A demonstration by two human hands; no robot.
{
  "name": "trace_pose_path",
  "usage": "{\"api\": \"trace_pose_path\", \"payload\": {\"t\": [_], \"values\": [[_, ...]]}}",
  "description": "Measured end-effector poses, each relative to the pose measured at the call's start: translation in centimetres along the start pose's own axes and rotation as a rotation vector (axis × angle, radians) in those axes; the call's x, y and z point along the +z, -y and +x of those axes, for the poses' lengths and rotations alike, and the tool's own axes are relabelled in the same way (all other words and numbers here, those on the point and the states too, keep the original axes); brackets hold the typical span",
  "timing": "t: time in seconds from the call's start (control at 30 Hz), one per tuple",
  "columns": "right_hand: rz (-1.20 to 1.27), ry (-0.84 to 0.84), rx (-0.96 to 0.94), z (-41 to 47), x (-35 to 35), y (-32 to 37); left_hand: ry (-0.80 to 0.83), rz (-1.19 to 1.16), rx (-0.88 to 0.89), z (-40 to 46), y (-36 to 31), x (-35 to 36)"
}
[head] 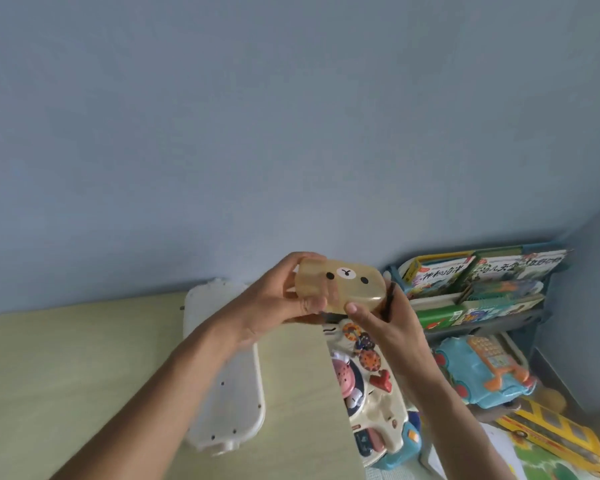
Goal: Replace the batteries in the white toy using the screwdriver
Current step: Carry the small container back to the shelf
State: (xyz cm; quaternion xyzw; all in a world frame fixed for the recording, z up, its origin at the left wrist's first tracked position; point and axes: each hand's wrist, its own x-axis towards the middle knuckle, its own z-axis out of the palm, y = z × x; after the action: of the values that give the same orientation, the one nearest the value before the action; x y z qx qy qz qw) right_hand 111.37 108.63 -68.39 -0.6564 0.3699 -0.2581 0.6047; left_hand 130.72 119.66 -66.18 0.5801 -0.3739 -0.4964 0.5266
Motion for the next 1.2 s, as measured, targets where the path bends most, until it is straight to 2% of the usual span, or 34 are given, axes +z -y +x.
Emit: {"api": "trace_pose_path", "payload": {"t": [0.17, 0.43, 0.6, 0.7, 0.87, 1.07, 1.2], "values": [[-0.033, -0.075, -0.070, -3.1, -3.1, 14.2, -0.034, 0.067, 0.067, -1.5, -13.0, 4.0], [-0.038, -0.255, -0.106, -13.5, -10.7, 40.7, 0.166, 0.146, 0.106, -8.4, -41.8, 11.2], [-0.007, -0.385, -0.096, -23.3, -16.8, 53.2, 0.260, 0.242, 0.162, -13.5, -54.0, 19.4], [-0.013, -0.501, -0.089, -29.6, -21.6, 57.1, 0.332, 0.291, 0.217, -16.0, -58.2, 26.1], [-0.088, -0.714, -0.121, -39.2, -31.2, 60.2, 0.476, 0.222, 0.288, -19.7, -62.5, 39.3], [-0.119, -0.921, -0.133, -50.3, -44.9, 61.0, 0.660, 0.153, 0.306, -21.5, -64.9, 58.0], [-0.143, -0.994, -0.171, -56.0, -54.8, 60.3, 0.710, 0.099, 0.328, -21.4, -65.3, 70.9]]}}
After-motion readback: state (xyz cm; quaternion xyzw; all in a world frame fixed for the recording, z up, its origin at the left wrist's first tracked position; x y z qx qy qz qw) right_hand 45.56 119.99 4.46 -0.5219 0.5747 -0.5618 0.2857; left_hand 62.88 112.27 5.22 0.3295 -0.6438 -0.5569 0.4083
